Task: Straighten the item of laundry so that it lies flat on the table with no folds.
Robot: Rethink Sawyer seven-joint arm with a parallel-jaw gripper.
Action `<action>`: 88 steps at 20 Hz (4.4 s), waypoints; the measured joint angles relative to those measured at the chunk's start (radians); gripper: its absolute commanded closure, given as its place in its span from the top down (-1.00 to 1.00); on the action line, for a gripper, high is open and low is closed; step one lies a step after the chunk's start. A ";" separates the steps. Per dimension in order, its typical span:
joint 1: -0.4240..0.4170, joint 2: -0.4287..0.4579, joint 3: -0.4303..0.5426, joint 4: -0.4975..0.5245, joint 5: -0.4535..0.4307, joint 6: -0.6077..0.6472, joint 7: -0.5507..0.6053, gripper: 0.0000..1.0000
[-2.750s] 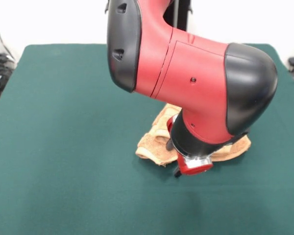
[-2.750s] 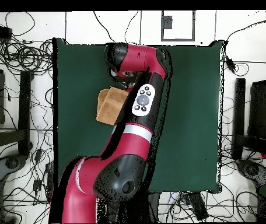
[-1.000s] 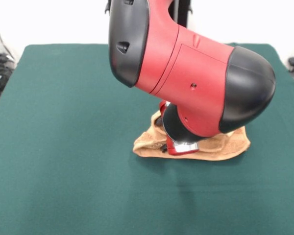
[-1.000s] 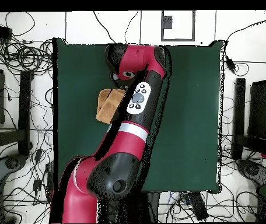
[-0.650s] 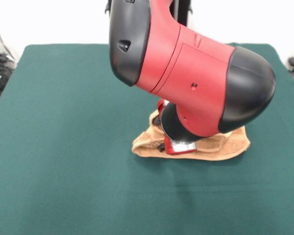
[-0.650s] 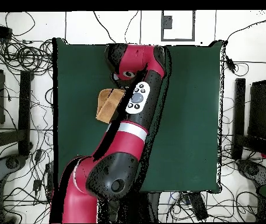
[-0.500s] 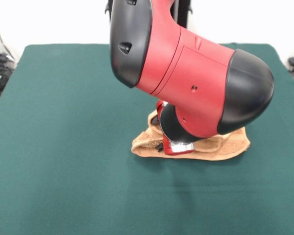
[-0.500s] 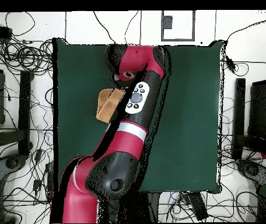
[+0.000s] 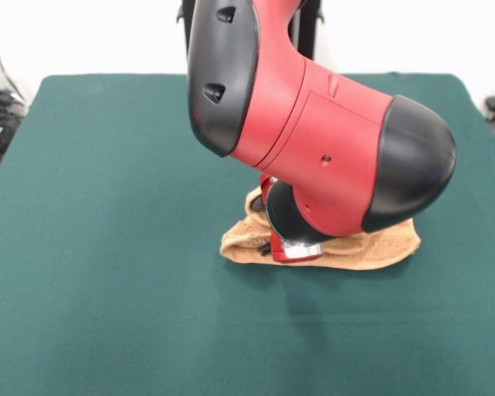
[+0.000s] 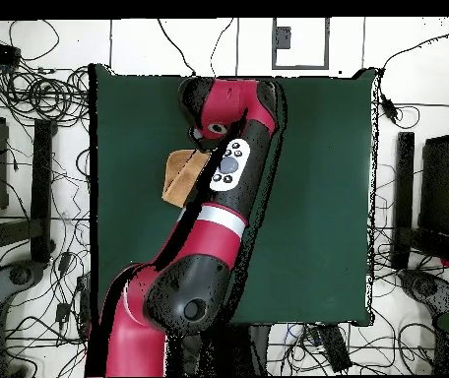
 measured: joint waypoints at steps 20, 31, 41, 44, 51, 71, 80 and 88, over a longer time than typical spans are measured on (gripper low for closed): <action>-0.006 0.005 -0.004 -0.010 0.000 0.000 0.000 1.00; -0.008 0.005 -0.004 -0.013 0.000 0.000 0.000 1.00; -0.012 0.006 -0.005 -0.019 0.000 0.000 0.000 1.00; -0.015 0.006 -0.005 -0.021 0.000 0.000 0.000 1.00; -0.033 0.006 -0.005 -0.026 0.004 0.000 0.000 1.00; -0.048 0.003 -0.005 -0.028 0.029 0.000 0.000 1.00; -0.056 -0.010 -0.005 -0.029 0.053 0.000 0.000 1.00; -0.060 -0.015 -0.005 -0.032 0.059 0.000 0.000 1.00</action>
